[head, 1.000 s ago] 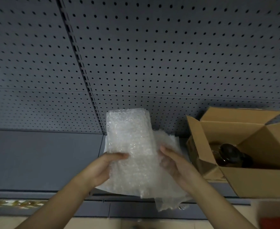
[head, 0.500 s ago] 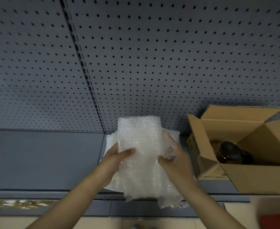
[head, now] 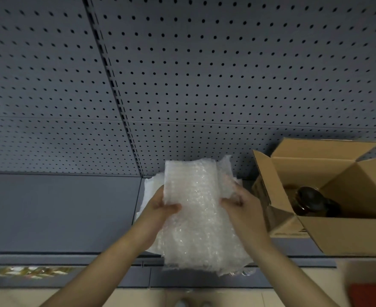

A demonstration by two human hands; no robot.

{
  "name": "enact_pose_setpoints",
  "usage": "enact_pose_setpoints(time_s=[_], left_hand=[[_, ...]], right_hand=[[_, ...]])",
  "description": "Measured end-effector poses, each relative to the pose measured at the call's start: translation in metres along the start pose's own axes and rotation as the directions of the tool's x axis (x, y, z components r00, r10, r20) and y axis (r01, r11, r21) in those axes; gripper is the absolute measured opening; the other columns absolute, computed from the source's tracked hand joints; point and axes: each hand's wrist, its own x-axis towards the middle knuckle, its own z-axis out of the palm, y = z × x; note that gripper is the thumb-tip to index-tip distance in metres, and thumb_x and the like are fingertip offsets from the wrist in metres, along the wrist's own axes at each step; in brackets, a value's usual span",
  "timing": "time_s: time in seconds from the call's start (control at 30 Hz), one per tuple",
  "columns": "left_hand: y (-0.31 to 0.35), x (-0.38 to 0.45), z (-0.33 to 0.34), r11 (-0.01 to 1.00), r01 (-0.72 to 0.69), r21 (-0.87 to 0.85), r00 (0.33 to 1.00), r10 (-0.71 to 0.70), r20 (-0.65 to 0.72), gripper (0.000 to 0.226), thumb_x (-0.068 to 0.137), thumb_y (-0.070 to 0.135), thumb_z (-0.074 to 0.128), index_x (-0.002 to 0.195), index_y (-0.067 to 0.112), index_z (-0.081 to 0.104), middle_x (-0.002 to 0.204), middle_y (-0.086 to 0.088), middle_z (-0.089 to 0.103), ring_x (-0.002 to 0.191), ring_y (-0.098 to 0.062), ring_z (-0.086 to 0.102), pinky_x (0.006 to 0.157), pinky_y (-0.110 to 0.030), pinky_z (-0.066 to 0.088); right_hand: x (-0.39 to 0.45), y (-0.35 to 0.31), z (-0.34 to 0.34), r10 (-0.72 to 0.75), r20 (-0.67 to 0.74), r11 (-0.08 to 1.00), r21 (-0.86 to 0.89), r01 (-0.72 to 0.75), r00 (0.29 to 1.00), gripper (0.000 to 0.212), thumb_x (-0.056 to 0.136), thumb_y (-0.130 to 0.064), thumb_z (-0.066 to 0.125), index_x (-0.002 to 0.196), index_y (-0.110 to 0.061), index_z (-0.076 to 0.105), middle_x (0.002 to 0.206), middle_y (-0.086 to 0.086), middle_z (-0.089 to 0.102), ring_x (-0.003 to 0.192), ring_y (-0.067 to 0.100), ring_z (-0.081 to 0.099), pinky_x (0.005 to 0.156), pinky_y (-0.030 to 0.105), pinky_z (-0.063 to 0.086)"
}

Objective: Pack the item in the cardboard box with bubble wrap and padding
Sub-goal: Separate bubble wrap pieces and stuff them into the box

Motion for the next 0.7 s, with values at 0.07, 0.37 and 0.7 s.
enact_pose_setpoints(time_s=[0.07,0.37,0.7], left_hand=[[0.000,0.000,0.006,0.999,-0.029,0.035,0.999,0.030,-0.024,0.047,0.091,-0.002,0.055,0.126,0.029,0.052,0.120,-0.004,0.066,0.107,-0.024,0.066,0.092,-0.044,0.054],[0.006,-0.004,0.015,0.985,-0.151,0.079,0.988,0.153,-0.018,0.045,0.092,-0.001,0.054,0.121,0.033,0.054,0.113,0.002,0.071,0.103,-0.016,0.068,0.086,-0.032,0.057],[0.000,0.001,0.007,0.996,-0.085,0.026,0.996,0.084,0.042,0.054,0.081,0.010,0.073,0.129,0.021,0.052,0.118,-0.006,0.069,0.109,-0.024,0.066,0.097,-0.046,0.051]], right_hand=[[-0.006,-0.001,0.010,-0.110,0.009,0.979,-0.171,0.110,0.994,0.058,0.088,-0.003,0.052,0.134,-0.038,0.051,0.060,0.006,0.035,0.049,0.008,0.034,0.044,0.014,0.028],[-0.011,-0.007,0.037,-0.050,0.261,0.939,-0.316,0.134,0.964,0.075,0.091,-0.023,0.057,0.151,-0.027,0.013,0.081,-0.003,0.055,0.071,0.005,0.054,0.066,0.016,0.047],[0.000,-0.006,0.034,0.090,0.332,0.996,-0.026,-0.086,0.939,0.050,0.094,-0.005,0.048,0.138,-0.029,0.042,0.098,-0.009,0.069,0.071,0.005,0.063,0.078,0.025,0.055]])
